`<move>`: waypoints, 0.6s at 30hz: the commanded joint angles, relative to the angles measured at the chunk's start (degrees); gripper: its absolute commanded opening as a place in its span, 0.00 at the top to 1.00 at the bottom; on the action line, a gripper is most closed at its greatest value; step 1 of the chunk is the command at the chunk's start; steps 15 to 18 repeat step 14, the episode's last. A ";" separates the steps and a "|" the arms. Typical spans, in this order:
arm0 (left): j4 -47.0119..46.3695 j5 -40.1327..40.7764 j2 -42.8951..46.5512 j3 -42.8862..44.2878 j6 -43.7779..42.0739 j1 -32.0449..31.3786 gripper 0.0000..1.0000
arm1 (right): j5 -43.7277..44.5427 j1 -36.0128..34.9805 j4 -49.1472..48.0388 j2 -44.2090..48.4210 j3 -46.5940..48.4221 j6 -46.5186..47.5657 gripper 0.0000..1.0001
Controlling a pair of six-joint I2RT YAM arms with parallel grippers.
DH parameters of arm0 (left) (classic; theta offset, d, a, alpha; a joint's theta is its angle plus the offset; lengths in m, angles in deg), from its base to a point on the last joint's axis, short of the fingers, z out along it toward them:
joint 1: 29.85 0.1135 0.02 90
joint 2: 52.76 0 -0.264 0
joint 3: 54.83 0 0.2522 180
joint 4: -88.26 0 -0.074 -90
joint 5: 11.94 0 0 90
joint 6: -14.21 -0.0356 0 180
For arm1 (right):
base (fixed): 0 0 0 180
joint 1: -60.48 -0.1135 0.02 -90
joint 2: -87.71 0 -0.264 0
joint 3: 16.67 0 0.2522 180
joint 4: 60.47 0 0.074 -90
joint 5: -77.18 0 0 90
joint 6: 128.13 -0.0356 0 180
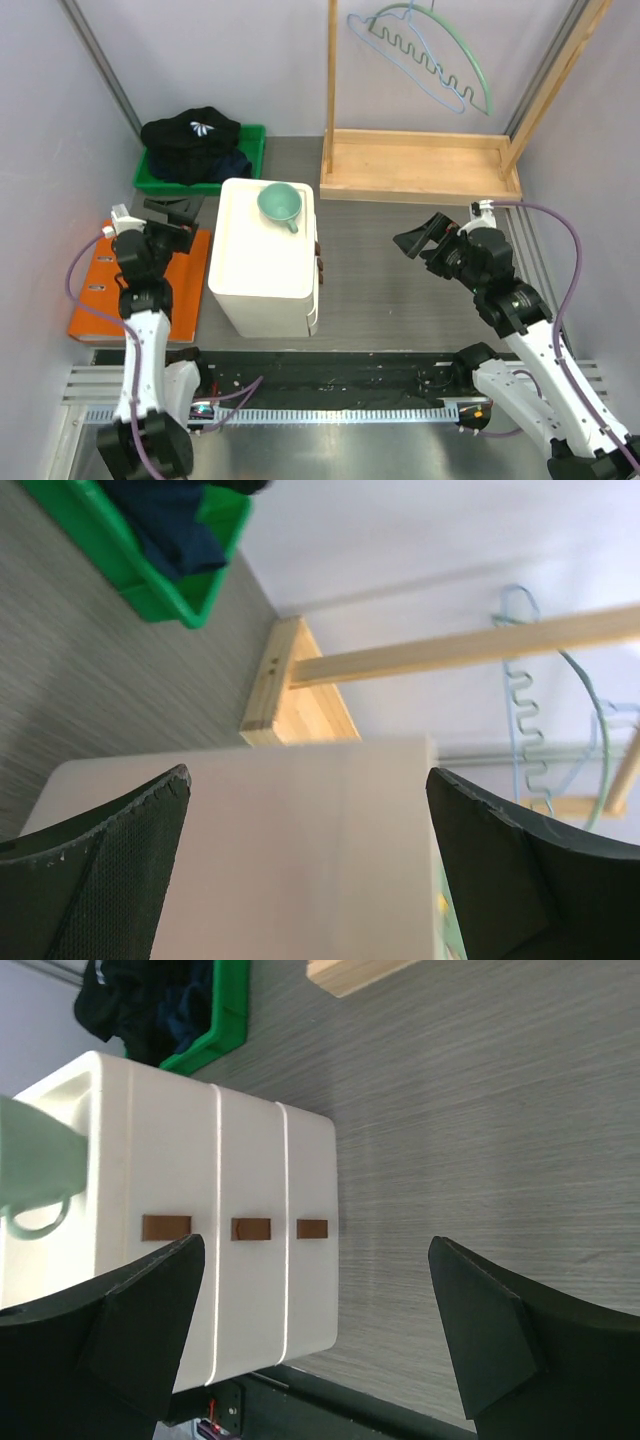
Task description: Remove the t-shirt from the hanger
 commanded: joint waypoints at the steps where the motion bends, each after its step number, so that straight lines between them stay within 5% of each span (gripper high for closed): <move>1: 8.26 -1.50 14.48 -4.33 -5.33 -0.09 0.00 | 2.85 -0.28 -4.73 -3.08 -2.16 -3.48 0.00; 5: 7.49 -3.78 27.04 -12.85 -1.82 0.00 0.00 | 0.49 -0.19 -9.03 -4.05 -7.52 -3.75 0.00; 14: -12.78 -11.87 26.81 -25.52 9.78 -0.61 0.00 | -2.15 -0.19 -24.32 -0.28 -25.36 -7.61 0.00; 18: -12.78 -11.87 26.81 -25.52 9.78 -0.61 0.00 | -2.15 -0.19 -24.32 -0.28 -25.36 -7.61 0.00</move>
